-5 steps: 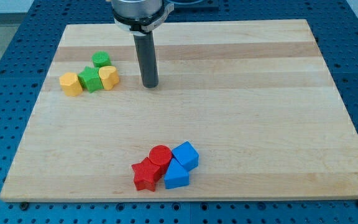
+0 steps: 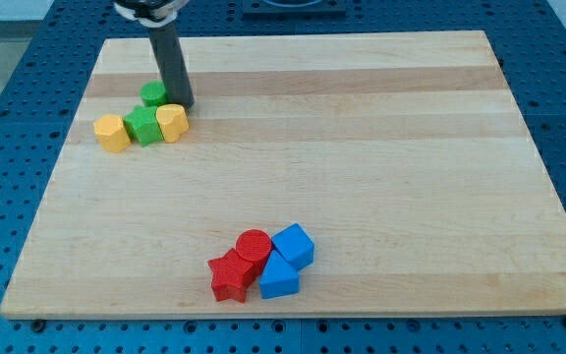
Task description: Keep yellow blocks diagonal to each other
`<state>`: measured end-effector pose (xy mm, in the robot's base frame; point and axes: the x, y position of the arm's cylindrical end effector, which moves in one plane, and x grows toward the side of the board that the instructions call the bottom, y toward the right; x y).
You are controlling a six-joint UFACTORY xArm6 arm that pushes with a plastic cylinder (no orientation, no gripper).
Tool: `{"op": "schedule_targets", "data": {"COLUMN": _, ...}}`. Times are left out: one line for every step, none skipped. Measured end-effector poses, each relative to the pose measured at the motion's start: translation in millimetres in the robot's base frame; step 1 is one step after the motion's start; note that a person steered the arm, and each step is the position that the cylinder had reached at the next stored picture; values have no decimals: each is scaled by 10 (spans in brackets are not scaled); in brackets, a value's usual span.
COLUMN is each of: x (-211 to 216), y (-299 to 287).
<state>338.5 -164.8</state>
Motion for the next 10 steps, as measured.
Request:
{"op": "schedule_targets", "data": {"x": 23, "y": -48}}
{"op": "schedule_targets", "data": {"x": 290, "y": 21}}
{"op": "schedule_targets", "data": {"x": 739, "y": 135}}
{"op": "schedule_targets", "data": {"x": 900, "y": 166}}
{"op": "schedule_targets", "data": {"x": 1043, "y": 168}}
{"op": "schedule_targets", "data": {"x": 1289, "y": 161}}
{"op": "schedule_targets", "data": {"x": 1368, "y": 149}}
{"op": "schedule_targets", "data": {"x": 1452, "y": -159}}
{"op": "schedule_targets", "data": {"x": 1496, "y": -651}}
{"op": "schedule_targets", "data": {"x": 1496, "y": -1110}}
